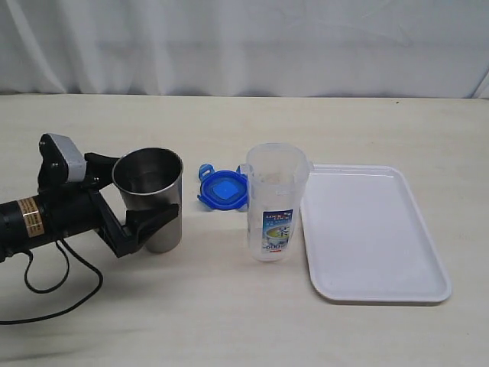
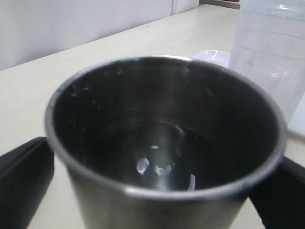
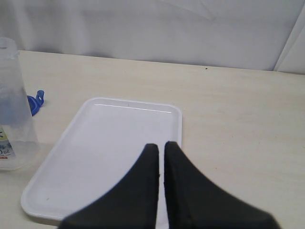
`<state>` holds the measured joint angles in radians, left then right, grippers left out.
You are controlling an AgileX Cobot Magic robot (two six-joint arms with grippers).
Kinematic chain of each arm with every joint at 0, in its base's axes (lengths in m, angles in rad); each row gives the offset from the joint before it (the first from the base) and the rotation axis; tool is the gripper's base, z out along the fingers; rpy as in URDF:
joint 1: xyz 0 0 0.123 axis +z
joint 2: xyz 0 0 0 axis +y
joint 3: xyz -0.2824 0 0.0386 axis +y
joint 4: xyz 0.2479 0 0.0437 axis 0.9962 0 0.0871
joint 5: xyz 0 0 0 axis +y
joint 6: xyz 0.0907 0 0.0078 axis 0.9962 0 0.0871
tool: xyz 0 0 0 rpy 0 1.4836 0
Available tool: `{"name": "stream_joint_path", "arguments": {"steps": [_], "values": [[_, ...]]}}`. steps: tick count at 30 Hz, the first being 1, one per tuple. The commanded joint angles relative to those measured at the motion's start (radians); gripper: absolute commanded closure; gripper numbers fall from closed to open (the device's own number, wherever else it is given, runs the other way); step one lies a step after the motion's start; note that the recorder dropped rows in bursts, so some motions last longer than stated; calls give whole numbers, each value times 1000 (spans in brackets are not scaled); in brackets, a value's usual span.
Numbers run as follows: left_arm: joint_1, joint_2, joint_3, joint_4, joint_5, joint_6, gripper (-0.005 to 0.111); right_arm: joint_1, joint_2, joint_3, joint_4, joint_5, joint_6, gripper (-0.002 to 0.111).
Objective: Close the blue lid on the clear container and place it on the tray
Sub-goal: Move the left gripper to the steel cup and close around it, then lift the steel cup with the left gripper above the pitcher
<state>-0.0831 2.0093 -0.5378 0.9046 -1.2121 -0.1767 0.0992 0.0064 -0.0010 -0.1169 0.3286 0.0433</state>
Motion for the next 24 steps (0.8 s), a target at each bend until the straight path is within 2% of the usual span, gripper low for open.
{"name": "stream_joint_path", "arguments": {"steps": [1,24], "values": [[-28,43,-32,-36,-9,-4,2,-4,-6,1,1,-9,-6,104],[-35,58,-45,-51,-9,-5,2,-4,-6,1,1,-9,-6,104]]}}
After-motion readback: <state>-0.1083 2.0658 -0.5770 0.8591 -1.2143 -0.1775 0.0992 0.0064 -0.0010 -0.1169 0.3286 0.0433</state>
